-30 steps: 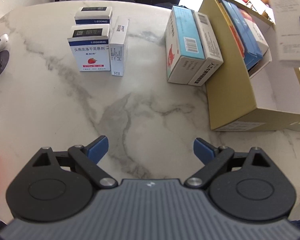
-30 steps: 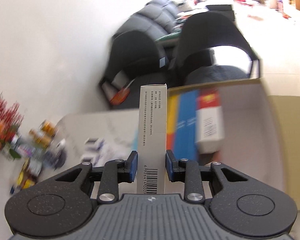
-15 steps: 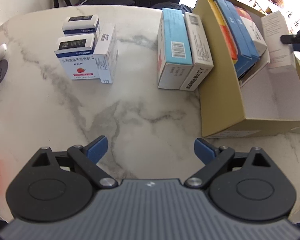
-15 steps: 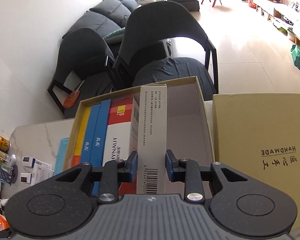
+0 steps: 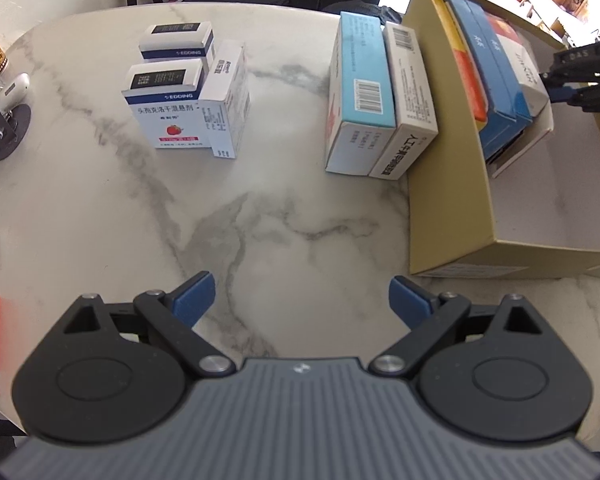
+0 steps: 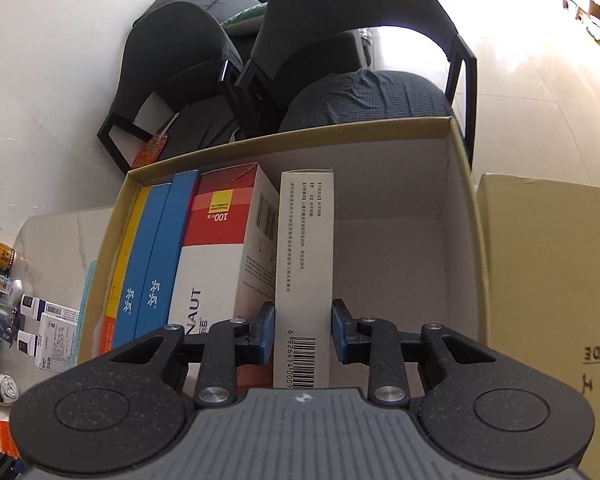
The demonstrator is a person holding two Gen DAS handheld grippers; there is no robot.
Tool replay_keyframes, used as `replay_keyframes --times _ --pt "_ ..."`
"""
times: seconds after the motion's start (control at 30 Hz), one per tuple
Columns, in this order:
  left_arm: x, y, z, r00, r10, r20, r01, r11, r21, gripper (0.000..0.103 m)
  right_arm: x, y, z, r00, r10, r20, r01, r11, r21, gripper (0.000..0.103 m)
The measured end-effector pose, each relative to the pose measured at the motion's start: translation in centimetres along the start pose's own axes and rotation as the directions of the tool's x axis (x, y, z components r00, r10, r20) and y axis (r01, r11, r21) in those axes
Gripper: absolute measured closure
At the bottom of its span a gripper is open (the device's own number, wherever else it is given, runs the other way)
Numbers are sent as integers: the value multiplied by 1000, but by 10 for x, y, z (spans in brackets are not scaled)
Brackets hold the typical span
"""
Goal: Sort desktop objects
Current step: 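Lower the long white box beside the red-topped box, open the right tool, then grasp the long light-blue barcode box with the left tool and lift it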
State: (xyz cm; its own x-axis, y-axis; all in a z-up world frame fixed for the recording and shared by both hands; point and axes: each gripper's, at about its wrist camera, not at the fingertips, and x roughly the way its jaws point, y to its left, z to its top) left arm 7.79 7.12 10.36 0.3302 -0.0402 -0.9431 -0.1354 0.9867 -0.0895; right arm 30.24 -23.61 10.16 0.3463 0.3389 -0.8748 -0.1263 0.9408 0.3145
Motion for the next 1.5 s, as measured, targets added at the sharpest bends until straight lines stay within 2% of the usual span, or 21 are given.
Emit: replay_keyframes --times 0.33,0.5,0.77,1.1,1.23,1.37,1.5 --pt "3 -4 8 1000 -1 1 1 1000 6 7 16 -3 6 999 21 -30 -20 999 34 69" --pt "3 -6 11 1000 -7 8 7 1000 19 7 13 -15 7 996 79 -30 -75 988 132 66" --pt "0 -5 13 1000 -13 21 12 1000 28 7 5 -25 8 991 130 15 -130 967 217 66" --pt "2 -11 22 998 -35 58 32 998 53 7 -23 -21 -10 989 132 73 -147 953 264 65" --pt "6 -18 31 996 -41 85 34 996 85 5 -39 -22 -24 988 121 93 -144 943 299 51" --pt "11 -18 44 992 -43 116 30 994 107 3 -59 -22 -41 986 112 121 -145 937 317 31" --pt "20 -15 56 990 -62 129 45 990 132 3 -77 -22 -56 986 99 134 -138 935 327 30"
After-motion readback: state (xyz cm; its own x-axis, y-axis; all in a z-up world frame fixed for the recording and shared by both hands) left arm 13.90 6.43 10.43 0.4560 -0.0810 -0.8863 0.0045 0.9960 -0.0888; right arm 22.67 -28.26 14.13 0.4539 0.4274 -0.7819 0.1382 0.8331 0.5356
